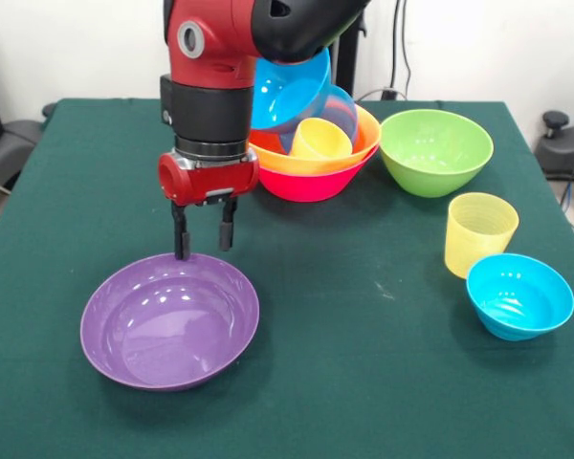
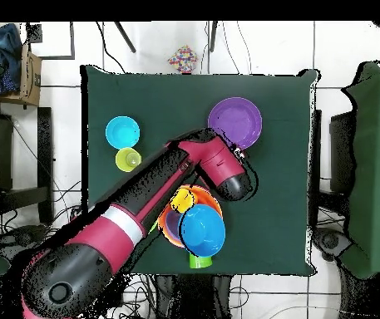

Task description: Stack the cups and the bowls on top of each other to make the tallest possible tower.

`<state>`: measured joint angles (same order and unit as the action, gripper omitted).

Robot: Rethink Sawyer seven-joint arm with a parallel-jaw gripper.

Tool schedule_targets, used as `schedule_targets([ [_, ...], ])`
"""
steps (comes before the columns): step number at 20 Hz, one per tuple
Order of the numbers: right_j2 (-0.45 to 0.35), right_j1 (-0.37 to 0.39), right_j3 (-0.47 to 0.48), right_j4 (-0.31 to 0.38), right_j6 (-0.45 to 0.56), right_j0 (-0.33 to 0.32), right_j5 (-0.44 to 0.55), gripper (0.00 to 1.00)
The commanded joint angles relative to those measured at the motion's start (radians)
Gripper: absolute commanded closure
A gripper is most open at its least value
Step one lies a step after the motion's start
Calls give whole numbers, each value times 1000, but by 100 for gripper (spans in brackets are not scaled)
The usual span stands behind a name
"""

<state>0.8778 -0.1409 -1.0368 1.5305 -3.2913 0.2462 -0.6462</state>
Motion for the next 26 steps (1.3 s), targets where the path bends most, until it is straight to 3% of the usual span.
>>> schedule_targets([
  [1, -198, -8, 62, 2, 228, -27, -64, 0],
  [15, -244, 6, 44, -57, 345, -51, -6, 0],
  [26, -281, 18, 35, -66, 391, -68, 17, 0],
])
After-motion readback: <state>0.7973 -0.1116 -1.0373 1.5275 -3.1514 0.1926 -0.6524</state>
